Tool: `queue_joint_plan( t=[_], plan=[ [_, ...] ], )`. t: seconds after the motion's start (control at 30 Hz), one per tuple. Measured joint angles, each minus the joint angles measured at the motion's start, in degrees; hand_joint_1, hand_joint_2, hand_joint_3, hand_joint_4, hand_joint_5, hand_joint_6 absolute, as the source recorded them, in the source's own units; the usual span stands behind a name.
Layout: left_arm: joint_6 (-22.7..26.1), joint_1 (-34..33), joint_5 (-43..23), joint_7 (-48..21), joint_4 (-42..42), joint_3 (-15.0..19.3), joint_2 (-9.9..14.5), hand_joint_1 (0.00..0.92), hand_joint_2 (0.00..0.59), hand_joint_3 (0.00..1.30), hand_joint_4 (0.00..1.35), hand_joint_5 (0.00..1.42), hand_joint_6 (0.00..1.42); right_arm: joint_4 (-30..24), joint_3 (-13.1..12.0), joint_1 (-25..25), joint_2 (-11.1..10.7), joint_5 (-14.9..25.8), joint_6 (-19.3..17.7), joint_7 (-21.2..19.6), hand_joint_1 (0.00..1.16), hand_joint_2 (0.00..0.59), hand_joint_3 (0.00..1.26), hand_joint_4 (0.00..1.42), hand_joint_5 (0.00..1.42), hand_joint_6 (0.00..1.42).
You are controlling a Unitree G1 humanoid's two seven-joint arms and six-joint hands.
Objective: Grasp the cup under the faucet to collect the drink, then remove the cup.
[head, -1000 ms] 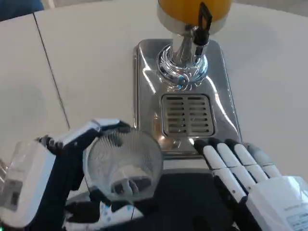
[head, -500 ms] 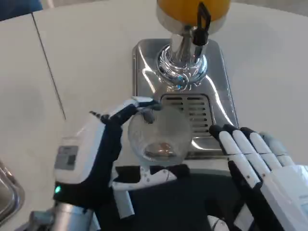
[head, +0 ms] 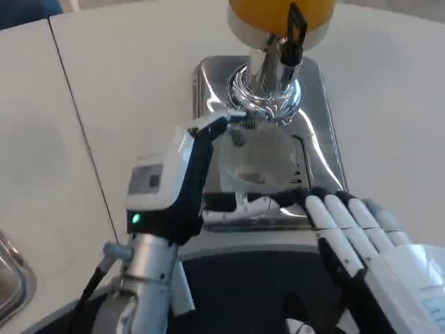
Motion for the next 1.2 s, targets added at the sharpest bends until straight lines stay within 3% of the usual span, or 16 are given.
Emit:
queue_joint_plan(
  t=[0.17, 0.4, 1.07, 1.2],
  plan=[
    [1.1, -4.5, -0.2, 1.5, 4.9, -2.4, -0.2, 0.726, 0.0, 1.09, 1.21, 1.38, 1.42, 0.0, 3.2, -0.6, 0.8, -1.7, 0.8, 0.5, 0.31, 0.539, 0.0, 0.0, 0.0, 0.0],
    [3.1, -8.2, 0.0, 2.7, 9.1, -5.3, -0.8, 0.725, 0.0, 1.09, 1.21, 1.37, 1.42, 0.0, 4.7, 0.8, 1.4, -2.4, 1.8, 0.0, 0.32, 0.539, 0.0, 0.0, 0.0, 0.0],
    [8.7, -20.3, -0.7, 10.9, 24.7, -9.2, -2.3, 0.73, 0.0, 1.08, 1.19, 1.35, 1.42, 0.0, 2.9, -2.4, 0.8, -2.8, 4.3, 0.8, 0.33, 0.539, 0.0, 0.0, 0.0, 0.0],
    [8.6, -21.2, -2.1, 11.7, 26.3, -9.4, -2.2, 0.716, 0.0, 0.99, 1.11, 1.31, 1.42, 0.0, 2.5, -2.3, 0.9, -2.1, 4.3, 0.8, 0.33, 0.539, 0.0, 0.0, 0.0, 0.0]
  ],
)
